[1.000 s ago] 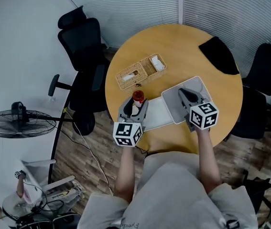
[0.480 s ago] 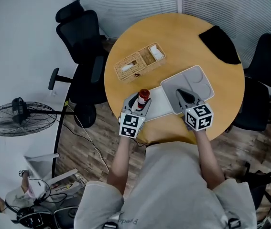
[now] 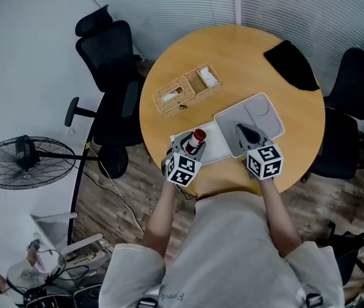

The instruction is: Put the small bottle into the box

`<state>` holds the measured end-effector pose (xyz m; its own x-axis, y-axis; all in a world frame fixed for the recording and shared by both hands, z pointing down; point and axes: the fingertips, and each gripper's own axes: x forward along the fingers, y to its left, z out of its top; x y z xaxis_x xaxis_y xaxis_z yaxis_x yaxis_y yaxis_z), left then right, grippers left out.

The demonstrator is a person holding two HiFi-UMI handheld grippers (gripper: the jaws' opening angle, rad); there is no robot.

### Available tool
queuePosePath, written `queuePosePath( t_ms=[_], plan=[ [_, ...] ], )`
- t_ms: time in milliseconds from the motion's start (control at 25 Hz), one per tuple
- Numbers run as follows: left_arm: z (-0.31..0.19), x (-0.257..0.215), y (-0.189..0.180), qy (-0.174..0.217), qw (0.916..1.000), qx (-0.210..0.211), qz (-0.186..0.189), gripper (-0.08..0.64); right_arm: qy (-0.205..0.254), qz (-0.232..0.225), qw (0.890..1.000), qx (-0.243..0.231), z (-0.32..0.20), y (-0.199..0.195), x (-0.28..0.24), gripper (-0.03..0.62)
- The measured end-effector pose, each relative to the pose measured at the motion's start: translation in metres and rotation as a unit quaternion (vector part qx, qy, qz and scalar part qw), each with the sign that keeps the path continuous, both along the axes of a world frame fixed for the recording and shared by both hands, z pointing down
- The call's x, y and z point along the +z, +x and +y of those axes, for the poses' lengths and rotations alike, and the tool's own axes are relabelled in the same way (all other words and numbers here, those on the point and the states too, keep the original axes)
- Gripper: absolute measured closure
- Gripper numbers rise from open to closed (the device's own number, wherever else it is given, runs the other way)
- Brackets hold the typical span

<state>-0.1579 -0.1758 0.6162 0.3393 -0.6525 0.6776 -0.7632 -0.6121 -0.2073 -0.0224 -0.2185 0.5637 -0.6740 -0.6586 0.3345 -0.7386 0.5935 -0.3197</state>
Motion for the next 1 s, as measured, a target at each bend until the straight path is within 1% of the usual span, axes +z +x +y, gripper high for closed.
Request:
queuePosePath(
  t_ms=[120,280,400,480,640,1000],
  plan=[
    [0.001,0.01,0.001,-0.008,0.9996,0.016,-0.022,0.328,0.009,-0.009,1.0,0.012,-0.001,0.002,-0.001,0.575],
    [0.007,0.025,-0.001,-0.022,0.9973,0.043,-0.056,0.328,0.011,0.0,1.0,-0.001,0.006,-0.006,0.002,0.575],
    [0.013,0.039,-0.005,-0.028,0.9912,0.073,-0.107,0.328,0.015,0.0,1.0,-0.009,0.01,-0.012,0.001,0.575],
    [0.014,0.047,-0.006,-0.034,0.9873,0.089,-0.127,0.328,0.016,0.003,1.0,-0.015,0.013,-0.015,0.002,0.575],
    [0.015,0.057,-0.005,-0.048,0.9828,0.107,-0.143,0.328,0.013,0.01,1.0,-0.024,0.019,-0.017,0.007,0.575],
    [0.015,0.079,0.0,-0.079,0.9769,0.131,-0.148,0.328,0.015,0.013,1.0,-0.02,0.015,-0.009,0.007,0.575]
  ],
)
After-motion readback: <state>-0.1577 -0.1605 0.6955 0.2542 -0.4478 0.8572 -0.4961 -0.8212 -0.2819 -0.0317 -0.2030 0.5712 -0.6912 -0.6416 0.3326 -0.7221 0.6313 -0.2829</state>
